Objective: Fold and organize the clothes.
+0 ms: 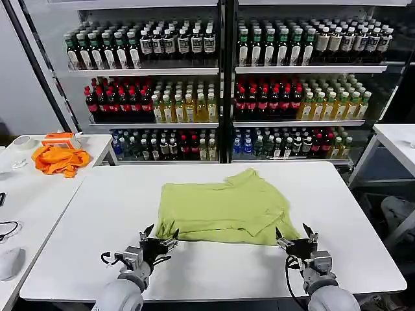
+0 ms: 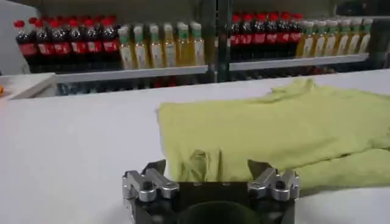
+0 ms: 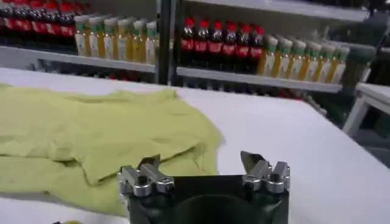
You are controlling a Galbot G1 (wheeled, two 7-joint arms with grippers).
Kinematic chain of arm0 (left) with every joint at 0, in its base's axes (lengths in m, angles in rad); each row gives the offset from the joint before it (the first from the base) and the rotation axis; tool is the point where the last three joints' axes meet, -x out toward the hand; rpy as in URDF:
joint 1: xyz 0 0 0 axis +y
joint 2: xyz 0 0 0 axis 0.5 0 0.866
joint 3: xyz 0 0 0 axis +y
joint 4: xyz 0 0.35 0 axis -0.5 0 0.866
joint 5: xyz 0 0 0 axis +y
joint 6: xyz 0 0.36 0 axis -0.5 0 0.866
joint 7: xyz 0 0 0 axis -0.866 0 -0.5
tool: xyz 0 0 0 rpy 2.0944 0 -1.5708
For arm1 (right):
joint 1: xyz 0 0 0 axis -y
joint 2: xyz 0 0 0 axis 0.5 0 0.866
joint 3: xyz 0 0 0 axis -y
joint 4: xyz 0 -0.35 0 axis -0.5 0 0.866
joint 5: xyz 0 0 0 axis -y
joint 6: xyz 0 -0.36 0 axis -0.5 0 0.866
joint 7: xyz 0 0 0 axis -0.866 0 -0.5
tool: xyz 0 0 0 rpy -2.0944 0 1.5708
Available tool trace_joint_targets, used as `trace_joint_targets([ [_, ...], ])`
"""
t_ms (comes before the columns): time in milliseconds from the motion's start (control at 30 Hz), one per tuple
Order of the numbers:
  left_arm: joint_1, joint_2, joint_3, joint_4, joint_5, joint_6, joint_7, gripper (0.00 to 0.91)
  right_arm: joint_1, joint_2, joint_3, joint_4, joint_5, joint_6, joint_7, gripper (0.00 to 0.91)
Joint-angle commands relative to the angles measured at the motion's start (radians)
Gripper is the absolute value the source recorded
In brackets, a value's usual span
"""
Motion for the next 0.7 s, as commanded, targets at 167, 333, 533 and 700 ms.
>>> trace_joint_targets([
  [167, -0.014, -0.006, 0.002, 0.035, 0.003, -0.005, -0.009, 0.030, -0.003, 0.006, -0.003, -0.031, 0.047, -0.006, 0.011, 0.000],
  [333, -0.005, 0.000, 0.004, 0.032, -0.006, 0.005, -0.007, 0.030, -0.017, 0.007, -0.005, -0.046, 0.056, -0.006, 0.022, 0.000],
  [533, 0.014, 0.015, 0.003, 0.026, -0.021, 0.012, 0.005, 0.020, -0.018, 0.006, -0.011, -0.040, 0.065, -0.011, 0.022, 0.000],
  [700, 0.018, 0.013, 0.006, 0.020, -0.021, 0.015, 0.004, 0.030, -0.017, 0.008, -0.014, -0.036, 0.062, 0.003, 0.021, 0.000],
])
